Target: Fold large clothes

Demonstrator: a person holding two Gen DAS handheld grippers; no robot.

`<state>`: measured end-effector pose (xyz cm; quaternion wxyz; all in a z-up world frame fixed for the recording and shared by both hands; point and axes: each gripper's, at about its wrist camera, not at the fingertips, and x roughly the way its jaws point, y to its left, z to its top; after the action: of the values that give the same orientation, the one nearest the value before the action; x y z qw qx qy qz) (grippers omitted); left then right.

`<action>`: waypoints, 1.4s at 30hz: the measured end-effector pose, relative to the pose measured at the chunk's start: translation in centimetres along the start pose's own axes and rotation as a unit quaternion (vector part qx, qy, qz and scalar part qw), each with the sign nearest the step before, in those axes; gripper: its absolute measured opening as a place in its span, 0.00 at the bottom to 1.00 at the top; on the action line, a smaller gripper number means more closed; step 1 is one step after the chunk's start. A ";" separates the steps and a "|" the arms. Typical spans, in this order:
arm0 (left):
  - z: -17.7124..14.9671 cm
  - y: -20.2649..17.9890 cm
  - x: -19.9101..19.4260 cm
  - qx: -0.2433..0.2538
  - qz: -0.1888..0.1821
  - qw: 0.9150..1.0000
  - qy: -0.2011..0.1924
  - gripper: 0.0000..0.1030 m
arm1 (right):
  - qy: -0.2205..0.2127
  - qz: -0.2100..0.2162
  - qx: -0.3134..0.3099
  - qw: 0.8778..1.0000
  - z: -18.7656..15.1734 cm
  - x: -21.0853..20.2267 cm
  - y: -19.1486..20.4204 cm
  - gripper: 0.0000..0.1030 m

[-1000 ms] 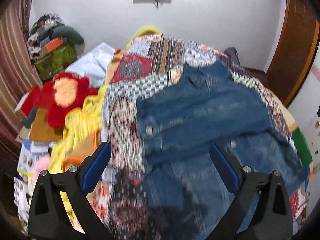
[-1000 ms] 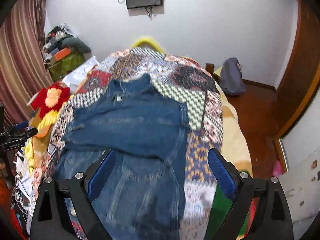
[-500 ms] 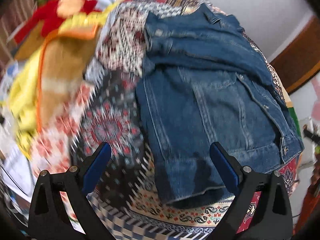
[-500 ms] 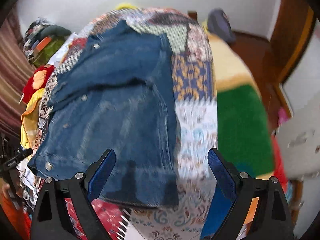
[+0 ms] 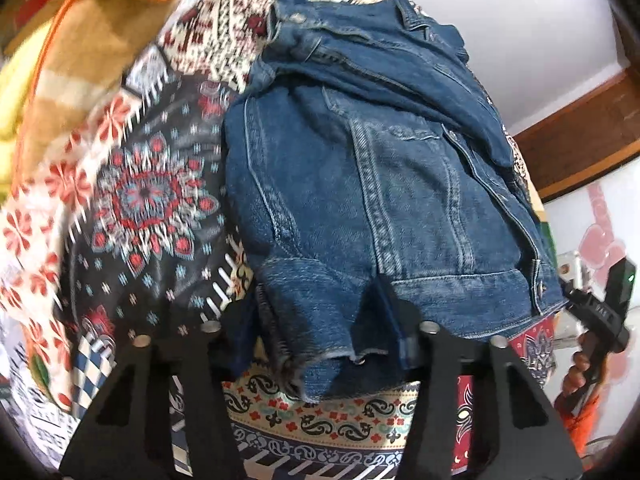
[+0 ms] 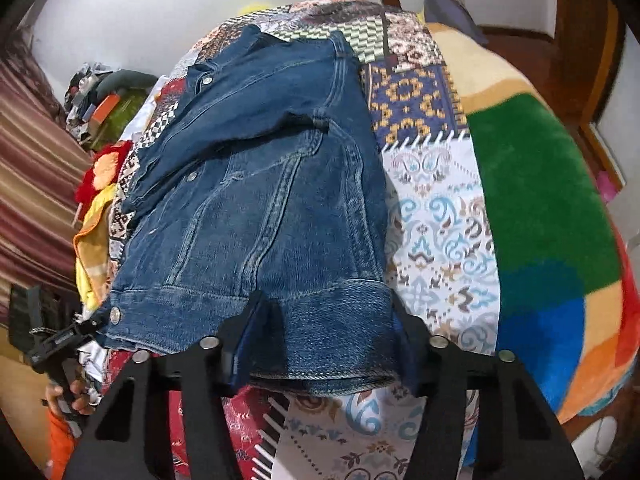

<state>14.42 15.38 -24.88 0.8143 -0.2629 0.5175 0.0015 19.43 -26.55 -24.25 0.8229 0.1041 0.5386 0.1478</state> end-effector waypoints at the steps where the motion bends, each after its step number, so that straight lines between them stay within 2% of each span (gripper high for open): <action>1: 0.1 -0.5 -0.2 0.008 0.005 1.000 -0.006 0.40 | -0.006 -0.006 -0.011 1.000 0.1 -0.1 0.3 0.35; 3: 0.3 -1.0 -0.6 0.020 0.016 1.000 -0.017 0.33 | -0.015 -0.010 -0.027 0.999 0.5 -0.4 0.6 0.29; 4: 0.5 -1.5 -0.8 0.028 0.024 0.999 -0.026 0.26 | -0.023 -0.002 -0.032 0.999 0.8 -0.7 0.7 0.24; 5: 0.8 -1.9 -1.1 0.036 0.037 0.998 -0.036 0.23 | -0.028 0.001 -0.035 0.999 0.9 -0.9 0.7 0.23; 7: 1.9 -1.8 -1.6 0.042 0.037 0.997 -0.046 0.19 | -0.041 0.005 -0.046 0.998 1.7 -1.4 1.1 0.19; 12: 4.5 -2.9 -3.7 0.057 0.031 0.994 -0.086 0.17 | -0.068 0.016 -0.081 0.994 4.3 -2.5 2.9 0.14; 16: 8.2 -4.7 -5.7 0.075 0.027 0.988 -0.130 0.17 | -0.091 0.022 -0.116 0.989 7.4 -3.2 5.2 0.14; 20: 12.0 -5.9 -6.9 0.078 0.019 0.983 -0.165 0.17 | -0.117 0.013 -0.137 0.984 11.4 -3.4 7.0 0.13; 24: 15.8 -6.8 -7.1 0.079 0.022 0.979 -0.188 0.17 | -0.145 0.010 -0.132 0.981 16.6 -3.7 7.7 0.13; 31: 23.3 -6.2 -5.3 0.045 -0.005 0.980 -0.191 0.17 | -0.172 -0.004 -0.127 0.977 24.3 -1.8 8.3 0.13; 35: 26.8 -6.2 -2.5 0.051 0.012 0.983 -0.175 0.17 | -0.172 -0.029 -0.134 0.976 27.6 1.3 9.0 0.13; 42: 31.6 -4.7 2.5 0.037 0.028 0.987 -0.152 0.17 | -0.147 -0.037 -0.100 0.983 33.1 8.0 8.2 0.13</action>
<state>43.46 24.24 -14.71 0.8921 -0.2150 0.3948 0.0456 51.68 -16.43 -15.17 0.9041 0.0224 0.3981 0.1535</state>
